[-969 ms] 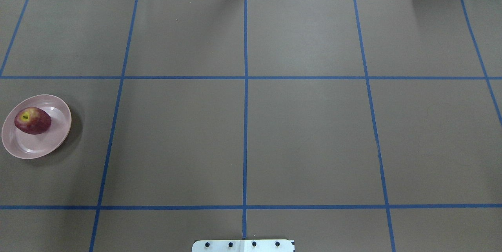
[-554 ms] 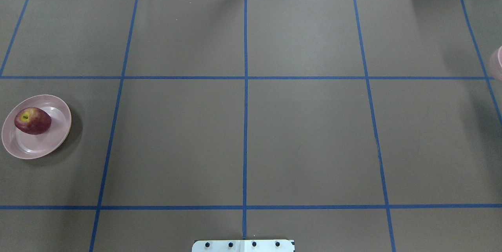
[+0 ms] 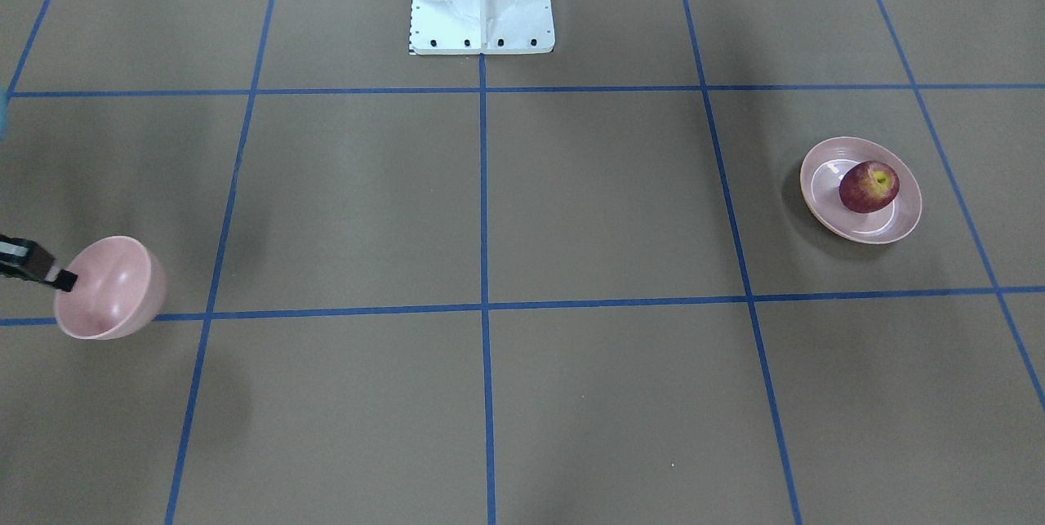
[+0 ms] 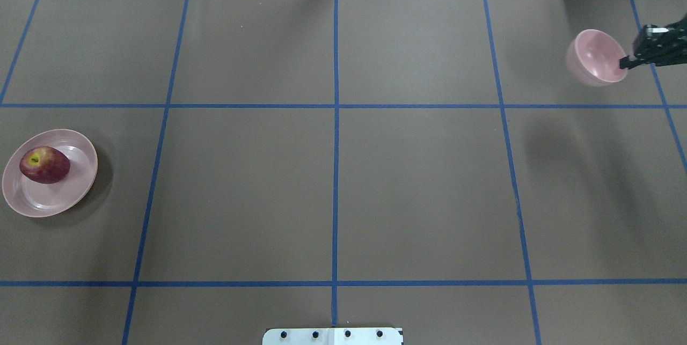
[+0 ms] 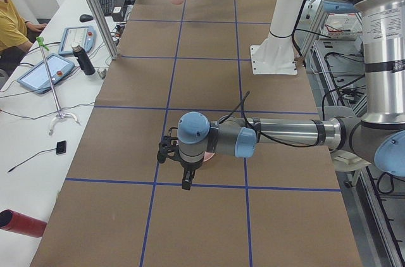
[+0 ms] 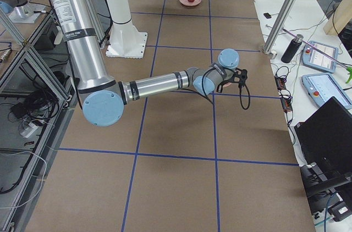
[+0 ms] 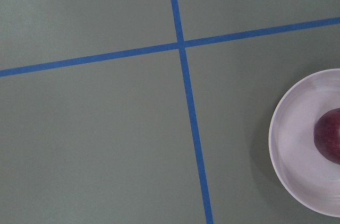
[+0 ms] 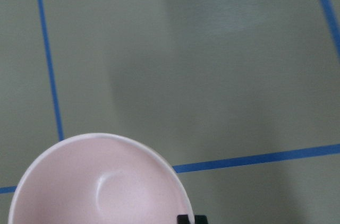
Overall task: Move apple from plate to bowl
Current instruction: 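Carry the pink bowl with the right gripper to the table center, then open the right gripper and withdraw the right arm away from the bowl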
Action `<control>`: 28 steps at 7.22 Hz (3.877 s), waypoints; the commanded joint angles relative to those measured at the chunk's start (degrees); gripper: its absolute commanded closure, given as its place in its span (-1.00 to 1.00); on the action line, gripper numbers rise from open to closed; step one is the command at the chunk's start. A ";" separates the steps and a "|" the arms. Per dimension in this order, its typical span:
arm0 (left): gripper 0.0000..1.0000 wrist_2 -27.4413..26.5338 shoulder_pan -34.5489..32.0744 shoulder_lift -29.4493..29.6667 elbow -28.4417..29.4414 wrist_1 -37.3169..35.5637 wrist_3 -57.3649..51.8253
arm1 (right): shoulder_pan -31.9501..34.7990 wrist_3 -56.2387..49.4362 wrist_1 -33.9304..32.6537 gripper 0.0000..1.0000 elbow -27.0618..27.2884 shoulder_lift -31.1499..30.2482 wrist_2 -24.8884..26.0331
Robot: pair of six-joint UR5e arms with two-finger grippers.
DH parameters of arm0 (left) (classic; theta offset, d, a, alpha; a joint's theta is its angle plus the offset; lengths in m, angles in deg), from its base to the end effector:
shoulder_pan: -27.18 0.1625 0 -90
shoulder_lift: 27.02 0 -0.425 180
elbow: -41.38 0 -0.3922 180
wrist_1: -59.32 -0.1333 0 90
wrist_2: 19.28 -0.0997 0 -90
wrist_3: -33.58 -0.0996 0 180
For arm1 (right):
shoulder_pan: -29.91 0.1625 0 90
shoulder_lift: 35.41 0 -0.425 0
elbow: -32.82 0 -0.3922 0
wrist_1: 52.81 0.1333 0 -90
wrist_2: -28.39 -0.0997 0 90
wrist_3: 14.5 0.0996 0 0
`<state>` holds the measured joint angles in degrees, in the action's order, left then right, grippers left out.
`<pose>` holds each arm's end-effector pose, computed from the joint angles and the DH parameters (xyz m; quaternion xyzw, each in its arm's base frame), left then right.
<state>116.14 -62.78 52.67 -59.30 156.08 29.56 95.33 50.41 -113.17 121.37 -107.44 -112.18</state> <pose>-0.0621 -0.4238 0.6351 0.0707 0.3831 0.0566 0.9193 -0.2074 -0.5889 0.4272 -0.0249 -0.5286 0.1296 0.8386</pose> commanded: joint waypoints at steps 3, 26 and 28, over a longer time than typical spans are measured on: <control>-0.96 0.02 -0.03 -0.05 0.39 -0.18 -0.11 | -26.26 26.84 -16.10 1.00 2.77 20.37 24.67; -0.98 1.48 19.08 6.01 1.54 18.00 22.81 | 21.02 -72.20 -29.29 -1.00 4.90 -12.14 9.26; -0.98 -2.34 25.08 6.10 1.80 19.59 26.68 | 26.23 -78.43 -28.94 -1.00 3.30 -16.64 9.17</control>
<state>116.10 -41.48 58.69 -57.67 174.53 53.68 118.41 -23.73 -142.39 125.62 -121.06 -102.89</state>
